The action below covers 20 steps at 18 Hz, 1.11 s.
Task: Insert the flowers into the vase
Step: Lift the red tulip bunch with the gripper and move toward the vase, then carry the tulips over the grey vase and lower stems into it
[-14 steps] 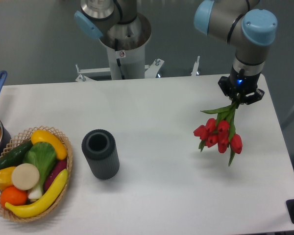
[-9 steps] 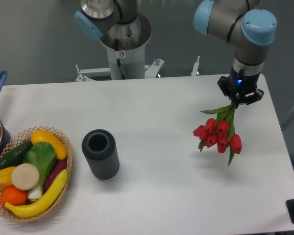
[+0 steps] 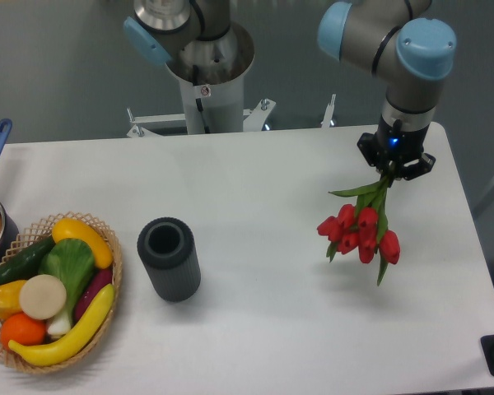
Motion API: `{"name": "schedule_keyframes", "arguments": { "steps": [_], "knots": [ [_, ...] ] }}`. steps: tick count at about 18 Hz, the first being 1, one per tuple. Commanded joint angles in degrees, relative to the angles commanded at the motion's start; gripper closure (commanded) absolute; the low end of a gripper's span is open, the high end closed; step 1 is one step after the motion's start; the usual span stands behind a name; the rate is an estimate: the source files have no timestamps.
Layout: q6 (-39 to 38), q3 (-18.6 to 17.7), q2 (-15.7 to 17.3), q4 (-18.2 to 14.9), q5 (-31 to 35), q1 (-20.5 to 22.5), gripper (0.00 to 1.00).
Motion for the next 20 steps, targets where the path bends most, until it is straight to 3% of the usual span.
{"name": "schedule_keyframes", "arguments": {
  "steps": [4,11,17,20],
  "knots": [
    [-2.2,0.1,0.1,0.1,-6.2,-0.8,0.95],
    [-11.8,0.0,0.3,3.6,-19.9,-3.7,0.95],
    [-16.1,0.1,0.3,3.8,-30.7,-6.6,0.95],
    [-17.1,0.1,0.8,3.8,-39.6,-6.9,0.95]
  ]
}}
